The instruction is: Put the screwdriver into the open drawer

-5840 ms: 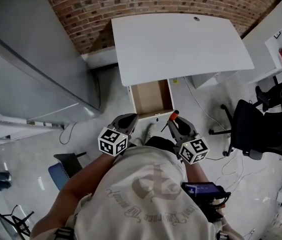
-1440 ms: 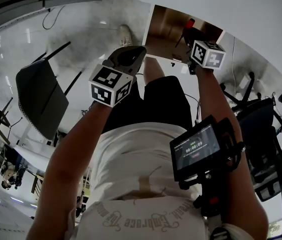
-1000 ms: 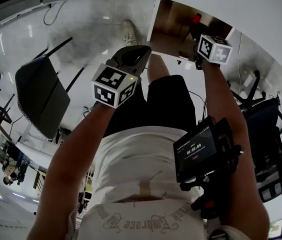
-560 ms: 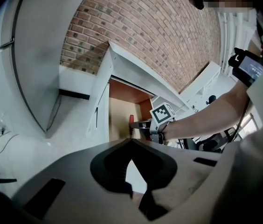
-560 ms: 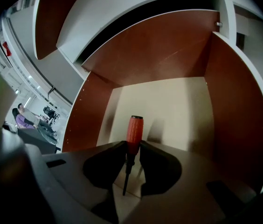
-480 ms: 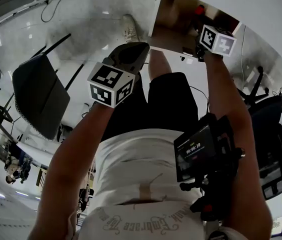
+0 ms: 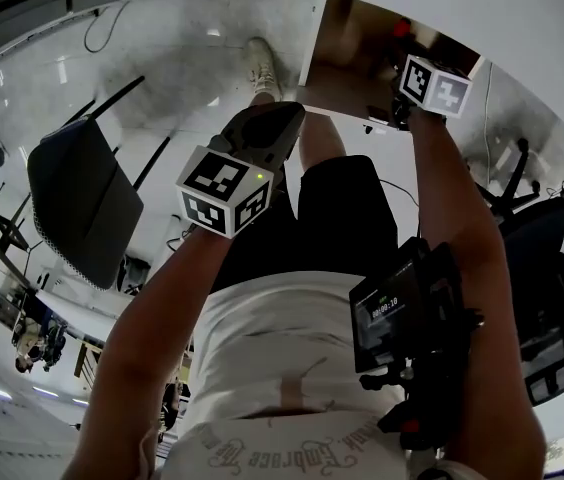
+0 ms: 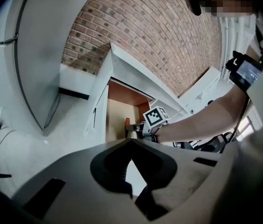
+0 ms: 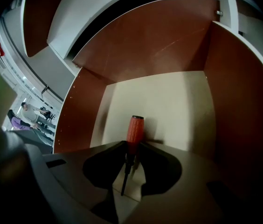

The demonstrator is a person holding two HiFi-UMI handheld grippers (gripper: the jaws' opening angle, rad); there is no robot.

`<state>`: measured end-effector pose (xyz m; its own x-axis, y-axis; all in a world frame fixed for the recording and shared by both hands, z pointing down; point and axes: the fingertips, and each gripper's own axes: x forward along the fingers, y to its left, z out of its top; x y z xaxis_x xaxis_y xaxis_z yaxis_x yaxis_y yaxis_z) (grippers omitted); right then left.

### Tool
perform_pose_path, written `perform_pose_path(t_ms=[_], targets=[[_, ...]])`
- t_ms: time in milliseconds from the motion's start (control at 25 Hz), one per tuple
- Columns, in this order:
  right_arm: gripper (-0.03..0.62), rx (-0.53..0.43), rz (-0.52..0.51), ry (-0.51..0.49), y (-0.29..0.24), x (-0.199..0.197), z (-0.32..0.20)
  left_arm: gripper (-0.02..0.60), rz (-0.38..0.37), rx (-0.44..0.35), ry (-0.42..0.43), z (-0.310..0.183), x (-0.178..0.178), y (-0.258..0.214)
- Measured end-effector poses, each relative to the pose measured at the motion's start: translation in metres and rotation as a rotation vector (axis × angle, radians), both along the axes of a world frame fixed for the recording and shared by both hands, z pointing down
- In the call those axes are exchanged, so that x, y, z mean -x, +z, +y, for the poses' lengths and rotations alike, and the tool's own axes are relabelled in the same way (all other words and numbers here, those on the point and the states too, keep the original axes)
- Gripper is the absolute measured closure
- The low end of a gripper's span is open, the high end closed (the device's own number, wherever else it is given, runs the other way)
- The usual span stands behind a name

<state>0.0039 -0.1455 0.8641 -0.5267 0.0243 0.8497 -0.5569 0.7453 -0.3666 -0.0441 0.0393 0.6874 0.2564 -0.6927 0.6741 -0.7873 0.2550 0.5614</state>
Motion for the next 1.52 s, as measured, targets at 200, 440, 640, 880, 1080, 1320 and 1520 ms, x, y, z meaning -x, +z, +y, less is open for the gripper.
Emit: perform_pose_path(t_ms=[200, 440, 640, 880, 1080, 1320, 1520], targets=[[0.488, -0.008, 0.028, 0.014, 0.003, 0.0, -0.002, 0.561, 0.0, -0.01, -0.016, -0.004, 0.004, -0.001], [0.485, -0.015, 0.055, 0.06, 0.021, -0.002, -0.002, 0.561, -0.003, -0.006, -0.026, 0.0, 0.015, 0.004], [0.484, -0.037, 0.076, 0.044, 0.019, -0.001, -0.002, 0.561, -0.001, -0.007, -0.021, 0.001, 0.013, 0.006], [0.484, -0.055, 0.07, -0.022, 0.017, 0.006, 0.005, 0.561, 0.003, -0.006, -0.015, 0.002, 0.01, 0.006], [0.482, -0.055, 0.077, -0.024, 0.02, 0.009, 0.005, 0.561, 0.002, -0.003, -0.013, 0.003, 0.011, 0.009], [0.48, -0.073, 0.081, -0.034, 0.021, 0.009, 0.005, 0.561, 0.001, 0.0, -0.014, 0.001, 0.017, 0.01], [0.468, -0.092, 0.099, -0.057, 0.02, 0.012, 0.006, 0.561, -0.004, -0.001, -0.022, -0.003, 0.023, 0.009]])
